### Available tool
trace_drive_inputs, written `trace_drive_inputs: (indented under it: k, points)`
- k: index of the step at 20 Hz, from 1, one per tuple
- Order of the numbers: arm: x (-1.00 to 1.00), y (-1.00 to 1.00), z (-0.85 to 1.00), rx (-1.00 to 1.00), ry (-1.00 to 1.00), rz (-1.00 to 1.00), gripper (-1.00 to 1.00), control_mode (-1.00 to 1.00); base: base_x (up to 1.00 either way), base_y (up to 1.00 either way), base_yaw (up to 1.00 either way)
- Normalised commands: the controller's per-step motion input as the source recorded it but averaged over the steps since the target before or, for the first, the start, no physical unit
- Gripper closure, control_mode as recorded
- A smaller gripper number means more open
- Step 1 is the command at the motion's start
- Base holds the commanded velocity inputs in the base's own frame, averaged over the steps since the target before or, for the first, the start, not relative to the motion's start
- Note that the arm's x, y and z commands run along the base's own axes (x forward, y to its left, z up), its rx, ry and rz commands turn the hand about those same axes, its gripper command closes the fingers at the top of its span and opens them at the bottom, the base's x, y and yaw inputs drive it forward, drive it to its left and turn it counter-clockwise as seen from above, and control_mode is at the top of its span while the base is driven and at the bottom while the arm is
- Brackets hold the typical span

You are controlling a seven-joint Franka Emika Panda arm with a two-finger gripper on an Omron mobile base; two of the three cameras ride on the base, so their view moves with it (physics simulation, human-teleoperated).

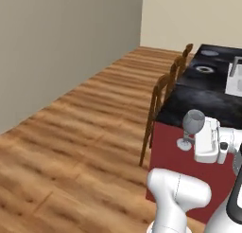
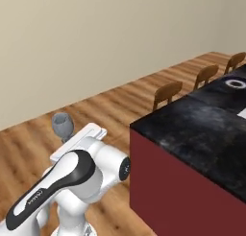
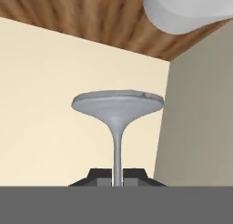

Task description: Retrieve the wine glasses from the counter and place one next to each plate.

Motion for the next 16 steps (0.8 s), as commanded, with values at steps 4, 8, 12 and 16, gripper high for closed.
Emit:
trace_drive_inputs:
  k: [4, 8, 12, 16]
  points:
    - [0.00, 0.00, 0.00, 0.00, 0.00, 0.00, 1.00, 1.00, 1.00, 1.00, -0.50]
    - [0.00, 0.00, 0.00, 0.00, 0.00, 0.00, 1.00, 1.00, 1.00, 1.00, -0.50]
    - [0.00, 0.00, 0.00, 0.00, 0.00, 0.00, 1.00, 1.00, 1.00, 1.00, -0.51]
    - [0.00, 0.00, 0.00, 0.00, 0.00, 0.00, 1.00, 1.00, 1.00, 1.00, -0.52]
